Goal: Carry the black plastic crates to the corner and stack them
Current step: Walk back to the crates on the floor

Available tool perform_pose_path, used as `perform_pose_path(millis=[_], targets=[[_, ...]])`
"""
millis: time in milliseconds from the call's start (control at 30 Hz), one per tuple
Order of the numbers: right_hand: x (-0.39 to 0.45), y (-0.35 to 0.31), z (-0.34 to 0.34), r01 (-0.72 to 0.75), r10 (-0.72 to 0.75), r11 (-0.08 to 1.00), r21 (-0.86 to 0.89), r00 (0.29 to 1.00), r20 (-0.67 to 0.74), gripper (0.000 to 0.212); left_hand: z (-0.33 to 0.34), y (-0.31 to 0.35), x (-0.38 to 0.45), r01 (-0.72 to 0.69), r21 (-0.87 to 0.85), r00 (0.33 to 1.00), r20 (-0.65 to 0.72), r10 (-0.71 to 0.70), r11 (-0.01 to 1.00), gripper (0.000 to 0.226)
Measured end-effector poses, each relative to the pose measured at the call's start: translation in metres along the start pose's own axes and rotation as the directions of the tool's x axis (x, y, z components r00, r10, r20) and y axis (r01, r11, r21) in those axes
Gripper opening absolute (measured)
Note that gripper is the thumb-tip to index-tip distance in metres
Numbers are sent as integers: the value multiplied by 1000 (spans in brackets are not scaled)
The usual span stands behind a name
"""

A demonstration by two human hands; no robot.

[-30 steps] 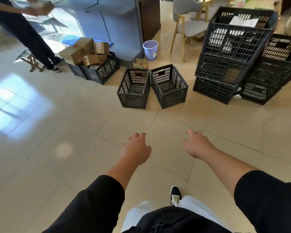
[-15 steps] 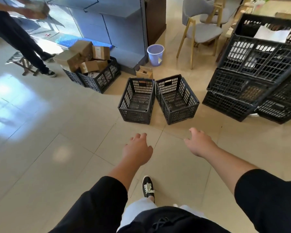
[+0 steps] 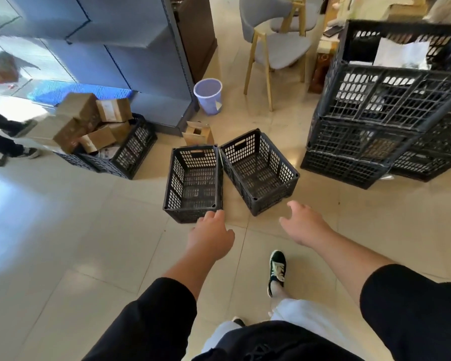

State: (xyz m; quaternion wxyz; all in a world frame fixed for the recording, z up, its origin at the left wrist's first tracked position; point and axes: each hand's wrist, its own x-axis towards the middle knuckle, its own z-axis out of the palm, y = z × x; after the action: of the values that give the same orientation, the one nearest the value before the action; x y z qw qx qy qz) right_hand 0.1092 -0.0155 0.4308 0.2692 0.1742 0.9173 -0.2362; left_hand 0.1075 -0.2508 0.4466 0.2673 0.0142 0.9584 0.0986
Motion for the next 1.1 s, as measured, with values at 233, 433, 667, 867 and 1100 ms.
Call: perform_pose_path(millis=[233, 433, 667, 867, 1100], targets=[[114, -13, -64, -8, 8, 1000, 21, 1000, 20, 61, -54, 55, 106, 18, 26, 1000, 22, -19, 1000, 52], [184, -27, -98, -22, 22, 1000, 9, 999, 43, 60, -88, 79, 172, 15, 8, 998, 61, -15, 1000, 52], [260, -50, -114, -108, 105, 993, 43, 992, 65, 62, -121, 79, 271, -54, 16, 994, 101, 52, 998, 52], [320, -70, -115, -267, 262, 949, 165, 964, 52, 62, -146, 71, 369, -147, 37, 975, 174, 139, 988, 61], [370, -69, -103, -381, 374, 868, 319, 923, 87, 55, -158, 74, 464, -209, 152, 948, 276, 161, 966, 59]])
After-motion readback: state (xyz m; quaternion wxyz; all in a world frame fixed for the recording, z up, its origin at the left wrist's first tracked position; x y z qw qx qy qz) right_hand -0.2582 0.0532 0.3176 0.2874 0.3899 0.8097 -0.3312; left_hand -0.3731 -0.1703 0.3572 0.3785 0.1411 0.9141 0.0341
